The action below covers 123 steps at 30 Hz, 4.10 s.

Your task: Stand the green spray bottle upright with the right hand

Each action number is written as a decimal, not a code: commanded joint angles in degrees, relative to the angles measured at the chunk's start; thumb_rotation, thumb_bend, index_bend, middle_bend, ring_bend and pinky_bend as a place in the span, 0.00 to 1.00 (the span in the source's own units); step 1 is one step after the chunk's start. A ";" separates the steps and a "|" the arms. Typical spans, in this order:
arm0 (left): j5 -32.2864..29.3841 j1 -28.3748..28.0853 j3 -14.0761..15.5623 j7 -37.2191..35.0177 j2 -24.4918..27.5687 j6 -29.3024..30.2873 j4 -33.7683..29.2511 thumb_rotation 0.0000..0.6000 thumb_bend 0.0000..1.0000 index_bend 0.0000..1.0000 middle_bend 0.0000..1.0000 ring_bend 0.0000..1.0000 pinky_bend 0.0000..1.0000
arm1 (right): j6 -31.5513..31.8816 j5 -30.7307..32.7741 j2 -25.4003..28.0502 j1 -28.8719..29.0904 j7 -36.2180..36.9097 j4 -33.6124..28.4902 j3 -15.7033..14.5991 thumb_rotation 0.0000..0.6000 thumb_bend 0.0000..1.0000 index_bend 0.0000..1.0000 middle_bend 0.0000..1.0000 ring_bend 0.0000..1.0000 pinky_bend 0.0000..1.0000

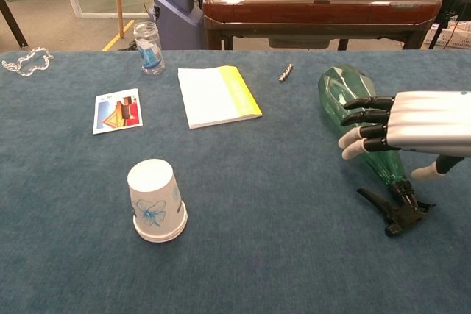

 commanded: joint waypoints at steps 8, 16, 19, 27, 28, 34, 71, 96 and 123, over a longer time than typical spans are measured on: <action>-0.27 0.17 -0.02 -0.49 0.05 0.12 0.50 1.00 0.39 0.19 0.05 0.06 0.05 | 0.56 0.08 -3.38 0.65 1.97 5.23 -1.77 1.00 0.24 0.30 0.21 0.07 0.04; -0.51 0.24 -0.05 -0.96 -0.11 0.05 1.10 1.00 0.39 0.19 0.05 0.06 0.05 | 0.40 1.10 -4.88 0.88 3.17 7.65 -2.30 1.00 0.29 0.37 0.25 0.07 0.04; -0.52 0.23 -0.05 -1.10 -0.16 0.02 1.25 1.00 0.39 0.19 0.05 0.06 0.05 | 0.49 1.82 -5.45 0.96 4.15 8.33 -2.16 1.00 0.31 0.46 0.30 0.11 0.04; -0.62 0.40 -0.05 -1.31 -0.01 0.19 1.38 1.00 0.39 0.19 0.05 0.06 0.05 | 5.29 5.35 -5.88 1.13 7.89 7.16 1.25 1.00 0.33 0.66 0.43 0.25 0.06; -0.58 0.40 -0.05 -1.29 0.03 0.22 1.34 1.00 0.39 0.19 0.05 0.06 0.05 | 6.03 5.84 -5.72 1.19 8.06 6.55 1.87 1.00 0.33 0.68 0.45 0.27 0.08; -0.48 0.33 0.00 -1.22 0.05 0.07 1.22 1.00 0.39 0.19 0.05 0.06 0.05 | 9.21 10.60 -3.44 0.99 10.10 -1.25 6.52 1.00 0.34 0.72 0.48 0.33 0.14; -0.04 0.60 0.31 -2.87 0.74 0.15 1.99 1.00 0.39 0.19 0.05 0.06 0.05 | -7.18 41.98 7.91 -6.31 34.95 -41.22 24.08 1.00 0.18 0.66 0.43 0.31 0.14; -0.19 0.79 0.42 -3.35 0.51 0.08 2.68 1.00 0.39 0.19 0.05 0.06 0.05 | -14.89 42.16 10.60 -5.68 36.86 -41.62 25.62 1.00 0.00 0.10 0.10 0.03 0.01; 0.09 0.59 0.25 -3.66 0.11 0.14 3.28 1.00 0.39 0.19 0.05 0.06 0.05 | -16.03 41.38 16.66 -9.21 34.43 -45.23 23.61 1.00 0.00 0.00 0.00 0.00 0.00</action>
